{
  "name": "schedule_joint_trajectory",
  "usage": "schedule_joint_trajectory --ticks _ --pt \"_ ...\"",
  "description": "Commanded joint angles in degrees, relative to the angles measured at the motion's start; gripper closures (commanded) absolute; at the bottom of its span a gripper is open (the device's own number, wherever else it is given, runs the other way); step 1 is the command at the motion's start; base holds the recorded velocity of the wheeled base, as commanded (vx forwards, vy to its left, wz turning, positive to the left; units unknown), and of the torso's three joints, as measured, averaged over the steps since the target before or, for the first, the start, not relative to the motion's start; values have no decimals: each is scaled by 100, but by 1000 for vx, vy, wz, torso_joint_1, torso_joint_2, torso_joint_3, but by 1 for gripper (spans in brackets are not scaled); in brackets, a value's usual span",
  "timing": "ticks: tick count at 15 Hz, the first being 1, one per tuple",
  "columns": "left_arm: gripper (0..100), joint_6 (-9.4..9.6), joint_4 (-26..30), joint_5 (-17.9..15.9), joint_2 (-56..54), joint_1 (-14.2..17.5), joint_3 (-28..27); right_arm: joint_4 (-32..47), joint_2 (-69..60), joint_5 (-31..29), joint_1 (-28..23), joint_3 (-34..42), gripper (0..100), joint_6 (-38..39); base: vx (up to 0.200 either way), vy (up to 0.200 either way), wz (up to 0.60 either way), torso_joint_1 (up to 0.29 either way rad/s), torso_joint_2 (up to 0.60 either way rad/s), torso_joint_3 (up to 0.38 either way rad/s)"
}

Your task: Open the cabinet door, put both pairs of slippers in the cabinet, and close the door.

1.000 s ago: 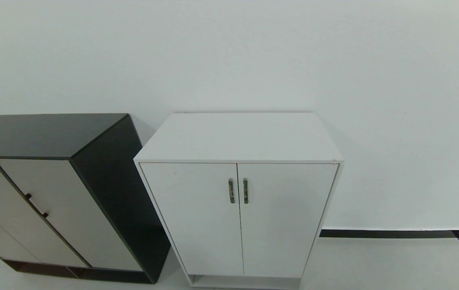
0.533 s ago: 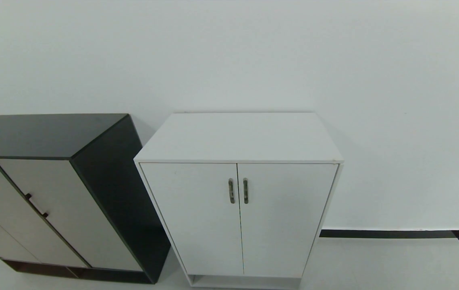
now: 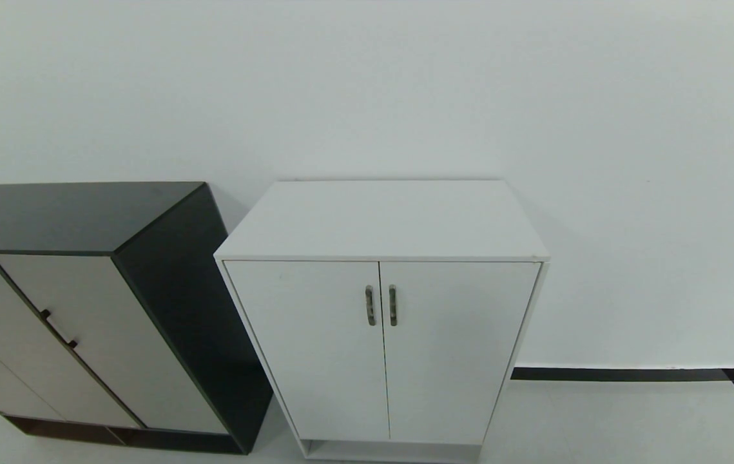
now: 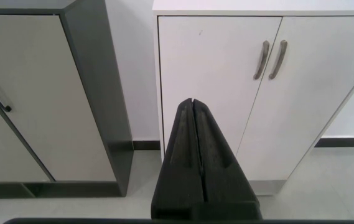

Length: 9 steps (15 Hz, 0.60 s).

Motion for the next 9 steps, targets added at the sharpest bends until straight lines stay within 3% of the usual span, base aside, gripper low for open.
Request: schedule_joint_trajectory --ticks 1,7,9 --pt "100 -3 -4 -2 4 1 1 -2 -521 -1 -11 1 100 0 0 0 0 0 0 0" --pt "100 -3 -4 -2 4 1 1 -11 -759 17 -20 10 100 26 0 0 0 0 0 0" --pt "100 -3 -4 -2 4 1 1 -20 -759 474 6 10 100 26 0 0 0 0 0 0"
